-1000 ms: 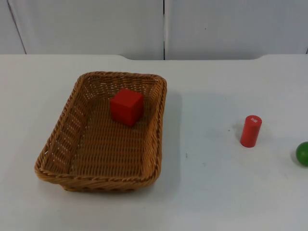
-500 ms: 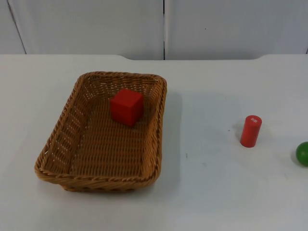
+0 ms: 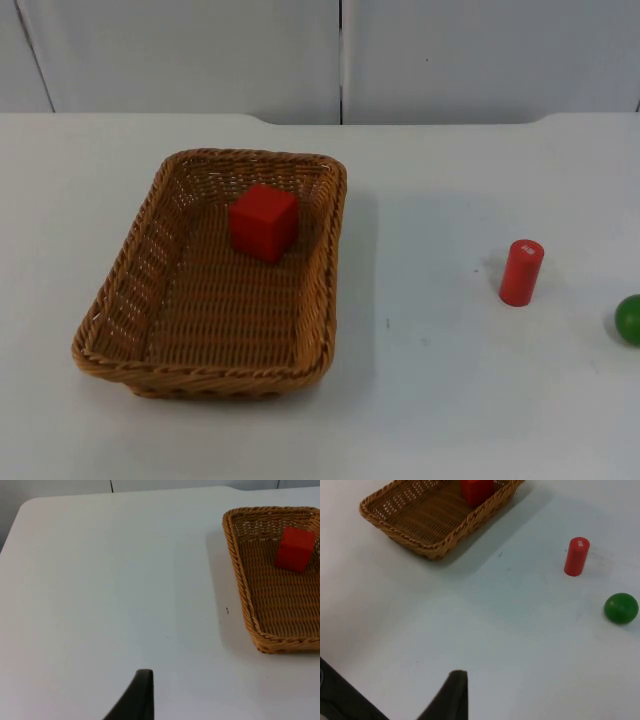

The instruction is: Pick up the basket with the left hand and place the object to the left of the red cylinder into the basket with the right hand.

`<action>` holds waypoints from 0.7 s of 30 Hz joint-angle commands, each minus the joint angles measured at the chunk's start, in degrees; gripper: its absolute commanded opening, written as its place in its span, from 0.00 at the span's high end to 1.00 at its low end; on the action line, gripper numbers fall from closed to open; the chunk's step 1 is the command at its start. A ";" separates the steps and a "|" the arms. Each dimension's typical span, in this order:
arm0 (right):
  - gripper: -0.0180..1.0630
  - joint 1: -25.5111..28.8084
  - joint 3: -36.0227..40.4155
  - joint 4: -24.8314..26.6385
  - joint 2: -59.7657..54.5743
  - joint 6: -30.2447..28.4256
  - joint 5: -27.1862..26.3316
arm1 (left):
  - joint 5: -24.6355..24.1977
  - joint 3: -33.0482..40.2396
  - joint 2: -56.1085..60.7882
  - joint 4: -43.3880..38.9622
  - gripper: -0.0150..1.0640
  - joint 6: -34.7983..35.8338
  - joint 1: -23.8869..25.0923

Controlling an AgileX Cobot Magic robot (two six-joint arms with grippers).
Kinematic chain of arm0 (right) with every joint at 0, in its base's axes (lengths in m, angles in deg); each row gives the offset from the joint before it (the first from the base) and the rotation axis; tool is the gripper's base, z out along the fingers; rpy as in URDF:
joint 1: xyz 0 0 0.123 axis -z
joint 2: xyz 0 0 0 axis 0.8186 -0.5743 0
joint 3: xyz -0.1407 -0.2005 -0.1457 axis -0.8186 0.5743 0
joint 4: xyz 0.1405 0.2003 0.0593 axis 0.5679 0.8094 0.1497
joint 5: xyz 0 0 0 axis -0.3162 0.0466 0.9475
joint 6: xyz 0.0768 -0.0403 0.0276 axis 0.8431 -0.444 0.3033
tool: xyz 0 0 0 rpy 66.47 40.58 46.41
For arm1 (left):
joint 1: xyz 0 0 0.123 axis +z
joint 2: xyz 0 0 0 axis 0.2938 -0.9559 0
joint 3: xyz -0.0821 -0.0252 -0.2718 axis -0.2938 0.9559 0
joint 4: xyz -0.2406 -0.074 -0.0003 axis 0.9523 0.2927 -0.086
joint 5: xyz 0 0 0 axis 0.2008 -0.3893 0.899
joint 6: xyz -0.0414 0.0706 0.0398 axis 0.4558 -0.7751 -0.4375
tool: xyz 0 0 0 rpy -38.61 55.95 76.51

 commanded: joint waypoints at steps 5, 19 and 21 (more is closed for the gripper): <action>0.01 0.15 0.32 0.47 0.41 0.04 -0.19 | 0.59 0.34 0.24 0.43 0.01 0.00 -0.19; 0.01 0.15 0.32 0.47 0.41 0.14 -0.19 | 0.59 0.34 0.24 0.43 0.01 0.00 -0.19; 0.01 0.15 0.32 0.47 0.41 0.14 -0.19 | 0.59 0.34 0.24 0.43 0.01 0.00 -0.19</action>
